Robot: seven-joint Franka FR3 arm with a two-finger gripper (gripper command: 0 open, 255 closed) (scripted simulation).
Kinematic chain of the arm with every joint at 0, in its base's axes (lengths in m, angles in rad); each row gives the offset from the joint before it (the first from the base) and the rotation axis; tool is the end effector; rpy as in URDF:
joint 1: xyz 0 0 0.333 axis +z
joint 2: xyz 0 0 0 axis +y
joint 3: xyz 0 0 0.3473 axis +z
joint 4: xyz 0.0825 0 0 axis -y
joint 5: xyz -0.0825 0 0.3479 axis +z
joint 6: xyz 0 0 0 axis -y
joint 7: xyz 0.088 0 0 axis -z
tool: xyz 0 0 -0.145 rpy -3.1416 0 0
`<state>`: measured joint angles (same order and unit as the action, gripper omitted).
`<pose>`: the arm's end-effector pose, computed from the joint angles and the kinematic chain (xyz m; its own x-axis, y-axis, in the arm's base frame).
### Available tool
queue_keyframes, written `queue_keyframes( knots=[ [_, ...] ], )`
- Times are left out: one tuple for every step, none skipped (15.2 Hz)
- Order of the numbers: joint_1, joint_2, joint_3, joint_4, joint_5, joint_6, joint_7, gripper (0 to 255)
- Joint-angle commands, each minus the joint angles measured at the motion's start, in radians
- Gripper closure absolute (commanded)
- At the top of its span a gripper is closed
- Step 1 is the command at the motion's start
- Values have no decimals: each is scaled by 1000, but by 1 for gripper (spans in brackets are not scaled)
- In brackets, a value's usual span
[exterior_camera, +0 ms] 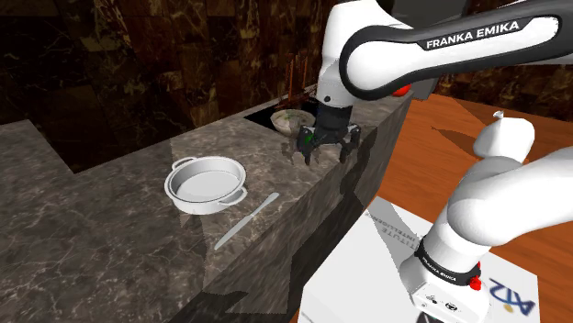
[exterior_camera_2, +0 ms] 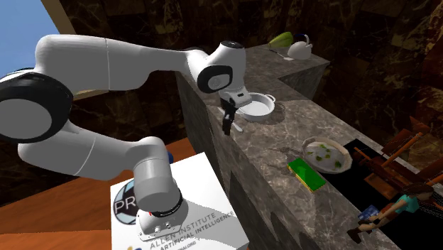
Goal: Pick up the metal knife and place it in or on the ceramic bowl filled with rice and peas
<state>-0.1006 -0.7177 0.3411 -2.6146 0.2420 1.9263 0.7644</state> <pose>0.2746 0.0995 0.4589 0.7730 -0.6344 0.0028 -0.6343 -0.7730 -0.0104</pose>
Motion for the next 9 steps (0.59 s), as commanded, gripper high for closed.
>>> queue_keyframes(
  knots=[
    [-22, 43, 59, 1, 47, 57, 146, 0],
    [-34, 70, 91, 5, 68, 89, 215, 0],
    [-47, 98, 123, 11, 87, 121, 284, 0],
    [-63, 129, 156, 19, 102, 154, 353, 0],
    [-79, 162, 188, 28, 115, 187, 422, 0],
    [-98, 198, 221, 40, 124, 221, 492, 0],
    [-119, 235, 254, 53, 129, 256, 563, 0],
    [-142, 273, 287, 68, 130, 290, 635, 0],
    [-166, 314, 320, 85, 126, 325, 709, 0]
  ],
)
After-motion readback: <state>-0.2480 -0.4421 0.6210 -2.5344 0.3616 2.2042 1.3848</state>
